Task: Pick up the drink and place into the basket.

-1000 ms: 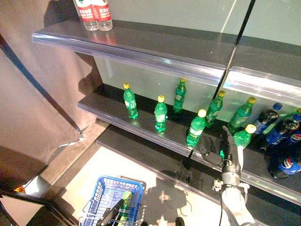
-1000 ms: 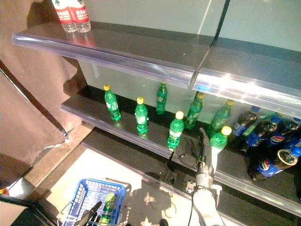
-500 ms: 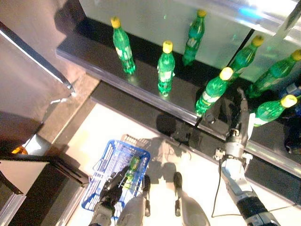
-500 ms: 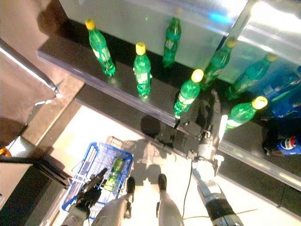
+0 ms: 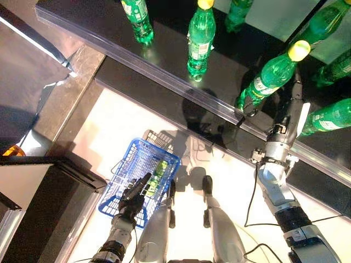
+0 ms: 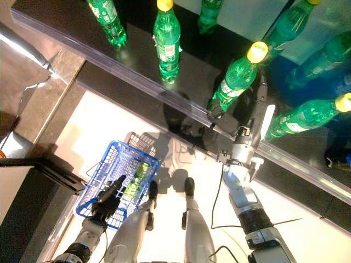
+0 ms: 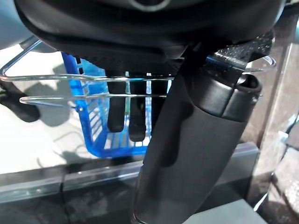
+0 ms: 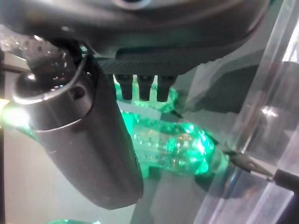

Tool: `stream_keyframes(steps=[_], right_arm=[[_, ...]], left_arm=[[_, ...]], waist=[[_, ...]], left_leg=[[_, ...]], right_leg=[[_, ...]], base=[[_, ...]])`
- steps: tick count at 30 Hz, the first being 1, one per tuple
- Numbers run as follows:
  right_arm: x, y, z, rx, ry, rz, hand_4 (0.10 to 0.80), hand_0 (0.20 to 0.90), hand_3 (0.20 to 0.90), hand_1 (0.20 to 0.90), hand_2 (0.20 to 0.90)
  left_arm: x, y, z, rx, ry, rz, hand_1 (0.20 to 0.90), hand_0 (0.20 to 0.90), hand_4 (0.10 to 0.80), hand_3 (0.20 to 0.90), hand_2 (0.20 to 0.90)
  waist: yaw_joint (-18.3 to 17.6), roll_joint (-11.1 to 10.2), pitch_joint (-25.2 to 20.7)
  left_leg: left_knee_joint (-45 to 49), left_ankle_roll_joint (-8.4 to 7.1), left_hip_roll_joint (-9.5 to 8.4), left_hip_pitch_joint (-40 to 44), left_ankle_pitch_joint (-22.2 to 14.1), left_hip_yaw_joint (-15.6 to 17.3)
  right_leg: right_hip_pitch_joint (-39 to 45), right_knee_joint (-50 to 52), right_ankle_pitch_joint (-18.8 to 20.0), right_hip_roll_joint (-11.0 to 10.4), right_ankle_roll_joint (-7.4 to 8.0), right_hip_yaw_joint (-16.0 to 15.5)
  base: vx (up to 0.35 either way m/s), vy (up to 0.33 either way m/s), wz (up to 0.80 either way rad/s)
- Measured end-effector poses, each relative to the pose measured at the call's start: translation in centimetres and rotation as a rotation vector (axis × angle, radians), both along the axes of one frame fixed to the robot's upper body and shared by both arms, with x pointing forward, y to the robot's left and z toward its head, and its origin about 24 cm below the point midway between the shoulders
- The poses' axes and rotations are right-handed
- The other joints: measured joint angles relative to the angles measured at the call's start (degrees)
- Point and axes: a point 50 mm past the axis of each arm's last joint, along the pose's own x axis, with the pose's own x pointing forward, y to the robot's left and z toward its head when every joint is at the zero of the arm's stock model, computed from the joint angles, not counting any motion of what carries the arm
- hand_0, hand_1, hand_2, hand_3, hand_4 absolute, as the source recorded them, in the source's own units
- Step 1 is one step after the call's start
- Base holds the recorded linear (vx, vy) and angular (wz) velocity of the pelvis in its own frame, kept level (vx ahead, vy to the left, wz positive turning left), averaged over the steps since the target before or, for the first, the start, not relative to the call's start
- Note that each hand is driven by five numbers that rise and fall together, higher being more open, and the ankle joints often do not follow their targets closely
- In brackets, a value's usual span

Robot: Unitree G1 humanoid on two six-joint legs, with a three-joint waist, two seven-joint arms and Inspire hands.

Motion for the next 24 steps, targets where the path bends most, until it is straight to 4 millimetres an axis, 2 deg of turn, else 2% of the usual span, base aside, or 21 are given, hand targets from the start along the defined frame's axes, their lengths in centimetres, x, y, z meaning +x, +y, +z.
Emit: stream_keyframes(steps=[6, 13, 24], right_arm=[[0.4, 0.3, 1.0, -0.001, -0.031, 0.008, 0.8, 0.9, 0.9, 0.9, 0.9], [1.2, 0.0, 3.6, -0.029, -0.098, 0.005, 0.8, 0.9, 0.9, 0.9, 0.9], [2.2, -0.5, 5.2, 0.046, -0.114, 0.001, 0.8, 0.9, 0.9, 0.9, 0.9]], left_arm=[[0.2, 0.0, 0.2, 0.001, -0.011, 0.008, 0.3, 0.3, 0.1, 0.2, 0.3], [0.5, 0.1, 0.5, 0.016, -0.024, -0.01, 0.3, 0.3, 0.1, 0.2, 0.3], [1.2, -0.1, 1.0, 0.008, -0.049, -0.02, 0.3, 0.3, 0.1, 0.2, 0.3]], waist=[[0.4, -0.1, 0.7], [0.6, -0.1, 0.9], [2.0, 0.0, 1.0]], left_leg=[[0.7, 0.01, -0.04, -1.1, 0.0, 0.0], [1.8, 0.03, -0.22, -2.3, 0.0, -0.2], [4.7, 0.07, -0.7, -4.9, -0.2, -0.6]], right_leg=[[-1.6, 1.8, -0.6, -0.1, -0.09, 0.0], [-3.7, 4.8, -1.7, -0.3, -0.1, 0.0], [-7.6, 11.2, -4.2, -0.9, -0.28, -0.1]], base=[[0.0, 0.0, 0.0], [-0.001, 0.001, 0.01], [0.003, -0.002, 0.03]])
